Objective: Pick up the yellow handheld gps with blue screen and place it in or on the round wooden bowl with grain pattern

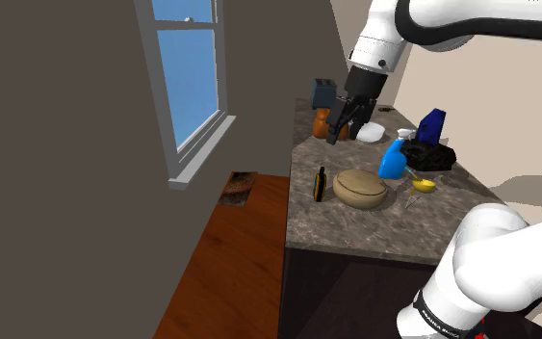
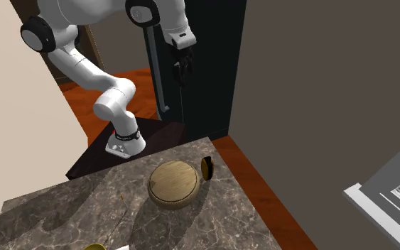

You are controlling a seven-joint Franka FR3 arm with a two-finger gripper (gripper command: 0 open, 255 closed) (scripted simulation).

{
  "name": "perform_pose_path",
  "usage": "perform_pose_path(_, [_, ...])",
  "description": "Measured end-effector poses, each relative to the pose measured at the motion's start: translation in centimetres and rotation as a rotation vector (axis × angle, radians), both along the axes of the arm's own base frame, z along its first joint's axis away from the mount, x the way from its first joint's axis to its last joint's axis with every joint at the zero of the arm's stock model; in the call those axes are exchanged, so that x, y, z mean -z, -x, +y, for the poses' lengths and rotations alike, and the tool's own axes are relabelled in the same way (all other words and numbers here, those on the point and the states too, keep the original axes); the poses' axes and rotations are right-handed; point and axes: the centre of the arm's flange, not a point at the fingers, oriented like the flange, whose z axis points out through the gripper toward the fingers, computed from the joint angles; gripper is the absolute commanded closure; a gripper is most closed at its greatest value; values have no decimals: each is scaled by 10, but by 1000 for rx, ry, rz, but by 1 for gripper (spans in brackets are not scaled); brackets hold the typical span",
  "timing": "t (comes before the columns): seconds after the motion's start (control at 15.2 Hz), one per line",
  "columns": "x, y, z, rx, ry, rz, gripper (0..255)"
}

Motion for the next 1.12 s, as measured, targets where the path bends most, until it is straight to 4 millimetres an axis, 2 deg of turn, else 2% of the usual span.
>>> perform_pose_path(0.13, [2,-4,-6,-13,-1,9,0])
perform_pose_path(0.33, [21,-21,-32,-90,-5,59,0])
perform_pose_path(0.53, [39,-44,-63,-179,-10,116,0])
perform_pose_path(0.73, [61,-76,-90,-271,-14,174,0])
perform_pose_path(0.92, [91,-101,-119,-363,-19,233,0])
perform_pose_path(1.12, [117,-127,-140,-456,-23,290,0])
